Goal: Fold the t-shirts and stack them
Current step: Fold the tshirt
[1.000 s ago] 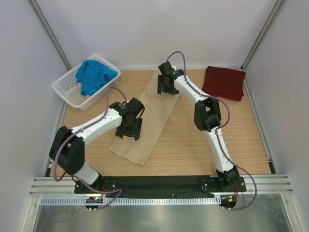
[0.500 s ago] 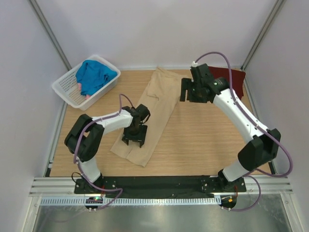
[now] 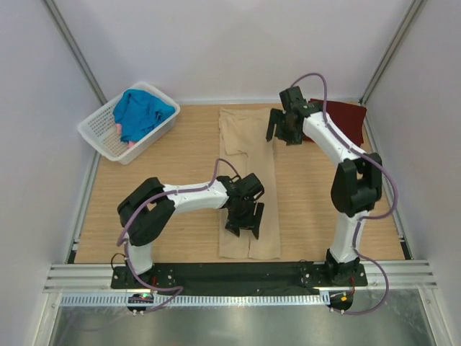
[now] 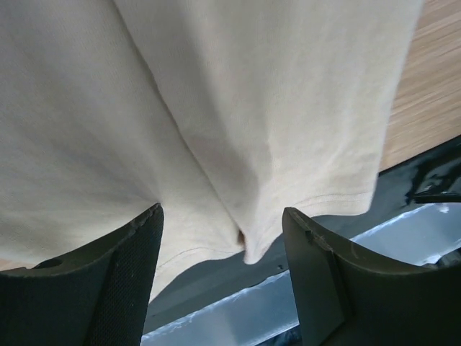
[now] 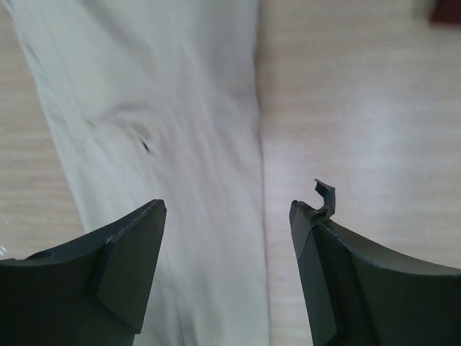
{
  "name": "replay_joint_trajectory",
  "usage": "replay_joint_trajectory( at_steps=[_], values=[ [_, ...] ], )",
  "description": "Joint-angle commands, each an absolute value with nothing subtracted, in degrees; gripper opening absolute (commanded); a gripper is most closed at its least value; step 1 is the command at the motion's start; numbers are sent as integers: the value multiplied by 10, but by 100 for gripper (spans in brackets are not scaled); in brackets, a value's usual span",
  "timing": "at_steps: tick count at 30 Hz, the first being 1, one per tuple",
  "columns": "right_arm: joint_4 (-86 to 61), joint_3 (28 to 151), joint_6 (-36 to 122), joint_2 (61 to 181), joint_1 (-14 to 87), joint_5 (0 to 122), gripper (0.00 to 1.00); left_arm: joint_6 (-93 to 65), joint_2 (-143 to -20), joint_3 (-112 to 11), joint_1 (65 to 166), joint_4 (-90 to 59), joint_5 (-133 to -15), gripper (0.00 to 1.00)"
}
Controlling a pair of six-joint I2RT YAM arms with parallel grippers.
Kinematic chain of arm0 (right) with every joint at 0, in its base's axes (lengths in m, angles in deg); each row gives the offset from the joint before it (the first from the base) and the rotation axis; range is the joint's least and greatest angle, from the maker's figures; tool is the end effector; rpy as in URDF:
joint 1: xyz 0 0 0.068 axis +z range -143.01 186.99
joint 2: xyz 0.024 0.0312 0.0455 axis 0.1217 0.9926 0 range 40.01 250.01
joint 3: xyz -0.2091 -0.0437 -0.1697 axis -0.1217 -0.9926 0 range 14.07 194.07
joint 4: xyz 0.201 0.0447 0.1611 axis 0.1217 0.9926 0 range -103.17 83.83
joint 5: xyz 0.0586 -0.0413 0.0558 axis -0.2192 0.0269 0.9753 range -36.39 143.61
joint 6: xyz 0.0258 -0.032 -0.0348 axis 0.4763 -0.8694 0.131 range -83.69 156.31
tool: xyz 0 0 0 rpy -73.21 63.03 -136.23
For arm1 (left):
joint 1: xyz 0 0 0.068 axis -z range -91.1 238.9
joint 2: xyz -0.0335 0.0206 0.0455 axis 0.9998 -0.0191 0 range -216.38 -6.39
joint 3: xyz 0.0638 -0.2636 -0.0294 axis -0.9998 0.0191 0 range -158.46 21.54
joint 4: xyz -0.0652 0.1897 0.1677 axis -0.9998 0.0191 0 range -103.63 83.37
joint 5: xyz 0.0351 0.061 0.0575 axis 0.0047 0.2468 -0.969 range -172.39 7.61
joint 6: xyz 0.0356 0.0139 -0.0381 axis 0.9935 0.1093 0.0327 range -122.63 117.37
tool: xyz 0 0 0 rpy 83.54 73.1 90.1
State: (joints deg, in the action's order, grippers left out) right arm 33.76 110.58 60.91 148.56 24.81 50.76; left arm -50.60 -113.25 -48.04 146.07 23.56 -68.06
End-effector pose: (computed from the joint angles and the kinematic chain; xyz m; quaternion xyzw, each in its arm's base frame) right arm 0.3933 0.1246 0.2775 0.0636 0.9612 0.0744 0.2579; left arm 0.1860 -0.3046 0.1609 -0.0956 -0.9786 0.1815 0.0167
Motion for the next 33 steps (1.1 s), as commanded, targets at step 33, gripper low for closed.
replay_joint_trajectory(
  at_steps=[33],
  values=[
    [197, 1586, 530, 1918, 338, 405, 75, -506, -831, -331, 1208, 294, -692, 72]
  ],
)
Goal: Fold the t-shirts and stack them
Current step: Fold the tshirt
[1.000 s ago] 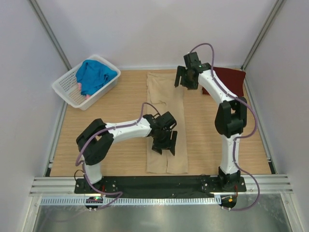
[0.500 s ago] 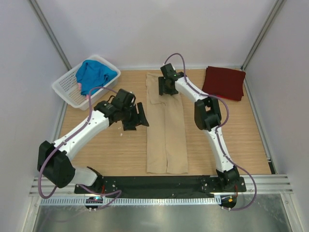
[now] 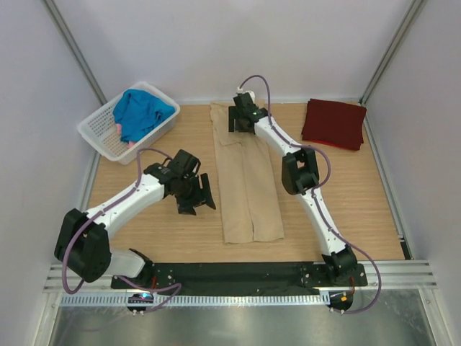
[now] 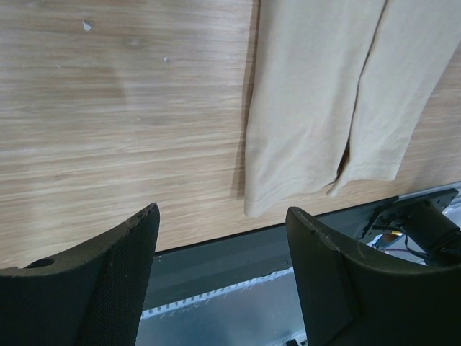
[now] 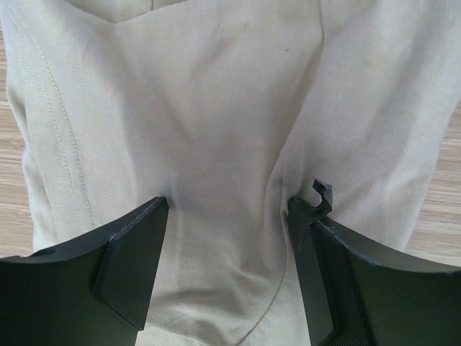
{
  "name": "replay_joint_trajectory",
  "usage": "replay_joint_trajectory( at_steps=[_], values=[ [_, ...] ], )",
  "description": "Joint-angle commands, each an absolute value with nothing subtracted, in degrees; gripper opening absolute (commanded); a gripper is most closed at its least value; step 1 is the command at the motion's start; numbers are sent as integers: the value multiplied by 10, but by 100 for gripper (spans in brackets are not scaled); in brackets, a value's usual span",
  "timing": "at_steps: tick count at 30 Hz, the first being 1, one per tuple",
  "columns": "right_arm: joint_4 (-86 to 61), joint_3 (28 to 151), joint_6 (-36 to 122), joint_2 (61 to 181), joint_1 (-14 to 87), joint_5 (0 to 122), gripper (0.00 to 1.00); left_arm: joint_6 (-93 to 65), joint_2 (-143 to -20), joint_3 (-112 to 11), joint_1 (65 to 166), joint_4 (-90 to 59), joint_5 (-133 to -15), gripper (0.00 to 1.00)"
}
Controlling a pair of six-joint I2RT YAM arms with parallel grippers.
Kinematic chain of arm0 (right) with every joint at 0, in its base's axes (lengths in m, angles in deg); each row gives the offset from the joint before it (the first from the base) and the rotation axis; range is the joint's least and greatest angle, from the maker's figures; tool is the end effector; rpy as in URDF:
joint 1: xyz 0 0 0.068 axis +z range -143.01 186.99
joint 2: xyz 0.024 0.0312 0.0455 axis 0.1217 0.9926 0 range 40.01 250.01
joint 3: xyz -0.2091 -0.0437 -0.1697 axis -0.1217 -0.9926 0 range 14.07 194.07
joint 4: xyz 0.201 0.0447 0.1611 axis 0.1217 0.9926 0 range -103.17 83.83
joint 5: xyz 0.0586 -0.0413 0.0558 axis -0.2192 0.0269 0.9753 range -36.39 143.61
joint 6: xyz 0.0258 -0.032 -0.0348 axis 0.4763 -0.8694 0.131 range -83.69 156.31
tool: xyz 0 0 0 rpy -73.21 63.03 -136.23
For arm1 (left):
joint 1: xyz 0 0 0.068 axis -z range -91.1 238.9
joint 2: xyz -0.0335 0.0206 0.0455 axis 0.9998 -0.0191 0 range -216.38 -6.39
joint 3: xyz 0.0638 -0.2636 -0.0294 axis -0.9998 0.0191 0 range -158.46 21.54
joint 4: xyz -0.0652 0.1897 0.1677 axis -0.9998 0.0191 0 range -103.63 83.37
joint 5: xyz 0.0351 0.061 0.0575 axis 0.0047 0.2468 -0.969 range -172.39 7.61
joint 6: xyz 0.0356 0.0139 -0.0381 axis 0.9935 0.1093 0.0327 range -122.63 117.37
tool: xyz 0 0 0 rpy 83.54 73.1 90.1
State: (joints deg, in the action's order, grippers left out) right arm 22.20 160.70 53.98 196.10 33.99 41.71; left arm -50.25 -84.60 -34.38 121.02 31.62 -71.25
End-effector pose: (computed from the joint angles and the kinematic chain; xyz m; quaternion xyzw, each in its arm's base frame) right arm 0.5290 0.2613 0.1627 -0.0350 0.9186 0.0566 0.3896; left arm 0.2140 -0.1425 0.2337 -0.1130 0.9699 -0.1973 0.0877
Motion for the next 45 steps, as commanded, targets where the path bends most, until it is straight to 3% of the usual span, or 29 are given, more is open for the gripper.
replay_joint_trajectory(
  at_steps=[1, 9, 13, 16, 20, 23, 34, 45],
  values=[
    [207, 1574, 524, 1893, 337, 403, 77, -512, -832, -326, 1207, 287, -683, 72],
    [260, 1514, 494, 1781, 314, 429, 81, -552, -836, -273, 1212, 221, -633, 70],
    [354, 1472, 521, 1722, 299, 484, 80, -569, -864, -253, 1225, 185, -608, 69],
    [382, 1350, 545, 1633, 289, 551, 78, -577, -889, -249, 1241, 162, -601, 68],
    [361, 1076, 576, 1486, 253, 669, 70, -593, -922, -261, 1270, 148, -604, 66],
    [360, 936, 567, 1385, 246, 696, 66, -613, -937, -264, 1292, 148, -613, 66],
    [318, 594, 624, 1151, 240, 748, 64, -650, -973, -219, 1302, 103, -590, 60],
    [290, 522, 696, 1121, 235, 766, 61, -678, -971, -188, 1303, 78, -571, 52]
  ],
)
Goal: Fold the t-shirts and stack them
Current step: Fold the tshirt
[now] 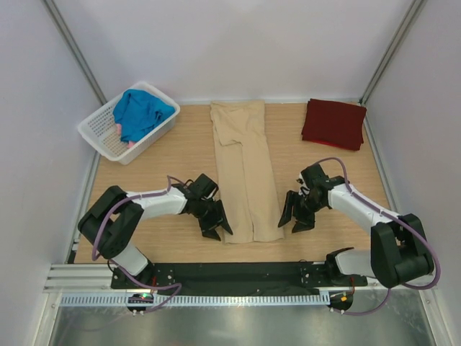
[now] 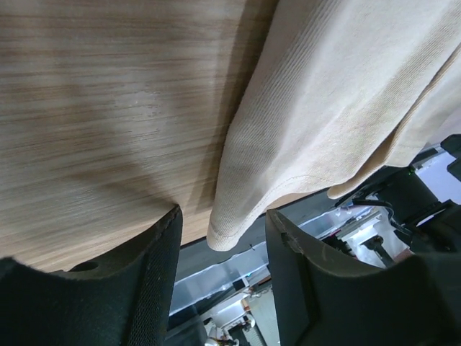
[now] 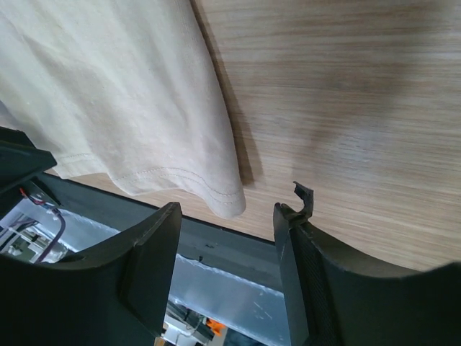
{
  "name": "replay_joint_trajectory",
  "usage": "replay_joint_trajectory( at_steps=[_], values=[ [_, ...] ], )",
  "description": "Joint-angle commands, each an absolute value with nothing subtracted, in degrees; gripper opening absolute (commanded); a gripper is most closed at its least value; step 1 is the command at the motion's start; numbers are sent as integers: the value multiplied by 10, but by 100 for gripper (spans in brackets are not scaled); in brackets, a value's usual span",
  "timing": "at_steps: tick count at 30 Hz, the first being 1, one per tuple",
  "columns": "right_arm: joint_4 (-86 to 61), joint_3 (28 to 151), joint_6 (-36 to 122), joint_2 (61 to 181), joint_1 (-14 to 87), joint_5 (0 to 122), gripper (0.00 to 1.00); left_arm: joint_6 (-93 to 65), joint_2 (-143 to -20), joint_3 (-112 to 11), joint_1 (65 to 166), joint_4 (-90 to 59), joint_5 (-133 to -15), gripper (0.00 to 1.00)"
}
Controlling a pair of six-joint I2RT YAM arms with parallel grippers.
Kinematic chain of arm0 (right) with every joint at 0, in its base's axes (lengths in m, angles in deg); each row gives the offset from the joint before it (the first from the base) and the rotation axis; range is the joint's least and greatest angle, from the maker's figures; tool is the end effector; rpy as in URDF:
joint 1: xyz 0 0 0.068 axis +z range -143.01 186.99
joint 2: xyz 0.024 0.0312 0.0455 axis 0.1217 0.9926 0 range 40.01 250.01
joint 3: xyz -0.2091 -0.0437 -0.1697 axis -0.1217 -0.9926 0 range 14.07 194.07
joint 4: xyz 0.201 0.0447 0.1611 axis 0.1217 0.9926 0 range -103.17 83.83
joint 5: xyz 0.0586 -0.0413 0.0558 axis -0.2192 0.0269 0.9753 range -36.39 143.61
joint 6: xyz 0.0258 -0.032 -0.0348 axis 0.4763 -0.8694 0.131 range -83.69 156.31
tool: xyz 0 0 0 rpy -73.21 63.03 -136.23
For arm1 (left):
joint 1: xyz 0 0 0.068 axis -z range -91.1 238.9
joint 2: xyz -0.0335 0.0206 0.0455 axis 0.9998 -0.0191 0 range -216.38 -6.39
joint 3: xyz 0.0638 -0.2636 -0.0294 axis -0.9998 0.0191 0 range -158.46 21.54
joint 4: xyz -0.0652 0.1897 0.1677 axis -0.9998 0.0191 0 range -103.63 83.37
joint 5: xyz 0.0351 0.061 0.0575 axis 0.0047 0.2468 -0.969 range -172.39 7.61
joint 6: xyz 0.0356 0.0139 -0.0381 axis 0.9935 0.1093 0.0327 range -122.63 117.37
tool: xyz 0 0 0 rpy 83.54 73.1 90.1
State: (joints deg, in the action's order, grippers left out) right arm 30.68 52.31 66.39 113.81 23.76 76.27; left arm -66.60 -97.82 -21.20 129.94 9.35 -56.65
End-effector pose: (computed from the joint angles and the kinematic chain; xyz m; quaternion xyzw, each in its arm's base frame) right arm 0.1877 0.0709 0.1684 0.0952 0.9719 0.2154 0.0052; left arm 0.1909 -0.1867 0.1322 0.1566 -0.9503 0.2570 0.0800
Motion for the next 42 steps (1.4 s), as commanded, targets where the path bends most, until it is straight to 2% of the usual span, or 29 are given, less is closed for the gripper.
replay_joint_trajectory(
  at_steps=[1, 14, 17, 18, 20, 22, 23, 24, 25, 34, 42],
  values=[
    [286, 515, 700, 1123, 236, 765, 60, -680, -967, -185, 1303, 74, -567, 52],
    [217, 457, 728, 1158, 236, 770, 55, -695, -962, -161, 1306, 39, -571, 42],
    [192, 441, 735, 1165, 235, 783, 45, -699, -955, -152, 1306, 35, -583, 30],
    [182, 439, 738, 1162, 235, 781, 41, -700, -951, -149, 1305, 31, -585, 22],
    [174, 435, 737, 1157, 236, 784, 38, -699, -947, -144, 1306, 25, -586, 18],
    [175, 434, 732, 1153, 237, 798, 17, -699, -944, -140, 1306, 24, -587, 13],
    [179, 433, 733, 1150, 238, 798, 7, -699, -942, -137, 1305, 24, -587, 7],
    [186, 429, 737, 1142, 239, 797, 1, -701, -936, -127, 1306, 24, -587, 3],
    [187, 417, 743, 1123, 240, 798, 1, -704, -931, -120, 1306, 23, -587, 0],
    [204, 337, 847, 977, 305, 814, 1, -753, -831, -47, 1324, 40, -594, 0],
    [263, 357, 891, 876, 331, 814, 1, -781, -744, -81, 1364, 116, -609, 0]
  ],
)
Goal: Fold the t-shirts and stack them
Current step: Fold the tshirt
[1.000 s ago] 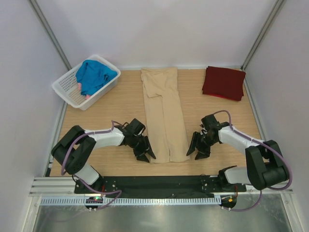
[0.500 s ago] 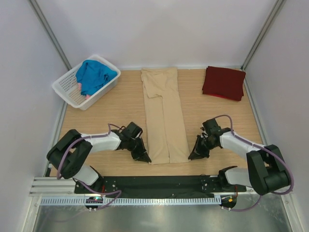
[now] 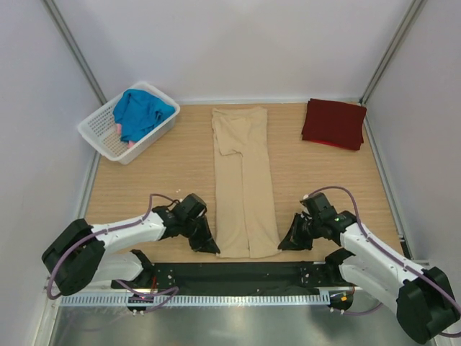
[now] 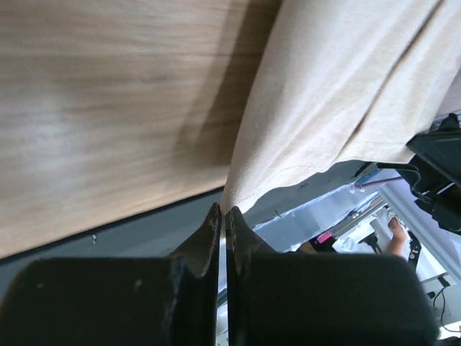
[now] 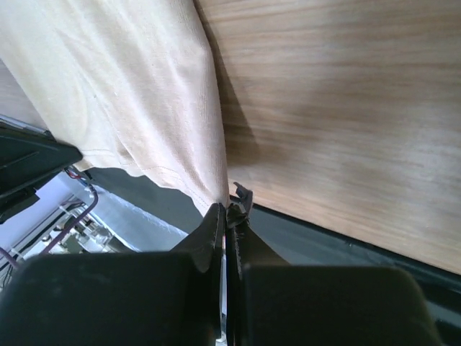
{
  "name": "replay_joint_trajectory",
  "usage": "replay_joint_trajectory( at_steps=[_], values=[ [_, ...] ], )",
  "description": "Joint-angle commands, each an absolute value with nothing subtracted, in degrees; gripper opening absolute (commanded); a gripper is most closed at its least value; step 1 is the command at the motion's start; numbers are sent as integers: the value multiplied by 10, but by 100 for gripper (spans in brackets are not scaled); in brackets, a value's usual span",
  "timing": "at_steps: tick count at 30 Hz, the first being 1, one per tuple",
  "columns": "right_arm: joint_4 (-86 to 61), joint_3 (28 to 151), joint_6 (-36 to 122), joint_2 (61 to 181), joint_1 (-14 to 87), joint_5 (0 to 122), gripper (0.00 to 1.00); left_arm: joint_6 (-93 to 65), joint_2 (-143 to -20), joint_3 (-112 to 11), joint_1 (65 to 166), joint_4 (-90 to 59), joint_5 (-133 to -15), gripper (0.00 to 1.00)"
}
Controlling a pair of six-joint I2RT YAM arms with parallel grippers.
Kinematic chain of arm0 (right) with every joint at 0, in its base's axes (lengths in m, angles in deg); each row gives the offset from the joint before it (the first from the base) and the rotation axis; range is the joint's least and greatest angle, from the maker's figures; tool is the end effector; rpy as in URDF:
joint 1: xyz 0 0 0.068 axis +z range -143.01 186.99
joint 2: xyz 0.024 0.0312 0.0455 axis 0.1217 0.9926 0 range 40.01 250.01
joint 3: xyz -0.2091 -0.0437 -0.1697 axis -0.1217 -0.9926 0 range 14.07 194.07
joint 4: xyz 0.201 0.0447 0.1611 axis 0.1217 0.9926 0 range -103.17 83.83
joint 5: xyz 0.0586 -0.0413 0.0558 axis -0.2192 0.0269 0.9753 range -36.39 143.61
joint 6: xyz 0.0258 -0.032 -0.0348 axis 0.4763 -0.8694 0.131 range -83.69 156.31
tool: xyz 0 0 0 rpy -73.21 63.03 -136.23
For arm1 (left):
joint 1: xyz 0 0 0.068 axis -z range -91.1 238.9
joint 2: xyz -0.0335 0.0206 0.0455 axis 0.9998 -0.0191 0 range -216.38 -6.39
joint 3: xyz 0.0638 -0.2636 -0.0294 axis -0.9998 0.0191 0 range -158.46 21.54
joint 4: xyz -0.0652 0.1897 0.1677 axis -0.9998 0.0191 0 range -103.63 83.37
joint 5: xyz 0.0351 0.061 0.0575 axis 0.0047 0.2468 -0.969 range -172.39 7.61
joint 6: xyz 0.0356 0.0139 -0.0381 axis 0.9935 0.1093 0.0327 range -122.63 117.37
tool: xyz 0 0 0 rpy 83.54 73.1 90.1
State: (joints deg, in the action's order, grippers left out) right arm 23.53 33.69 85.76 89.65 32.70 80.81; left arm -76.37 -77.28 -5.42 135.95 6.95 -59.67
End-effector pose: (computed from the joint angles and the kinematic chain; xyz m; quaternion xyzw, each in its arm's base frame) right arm 0.1127 0.0723 0.1471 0.1495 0.9414 0.3021 0.0149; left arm 0.1245 -0.1540 0.1396 0.1785 -0.9405 0.2829 0.0603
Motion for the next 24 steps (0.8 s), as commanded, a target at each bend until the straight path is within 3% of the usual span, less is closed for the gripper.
replay_joint_trajectory(
  at_steps=[1, 8, 17, 24],
  values=[
    [261, 378, 890, 879, 331, 812, 1, -780, -738, -91, 1363, 128, -623, 0],
    [273, 571, 769, 1094, 261, 800, 1, -683, -777, -231, 1200, 199, -598, 0],
    [290, 876, 667, 1384, 191, 831, 1, -500, -1108, -618, 1127, 319, -551, 0],
    [328, 1060, 643, 1528, 181, 860, 1, -511, -1162, -684, 1071, 314, -533, 0]
  ],
)
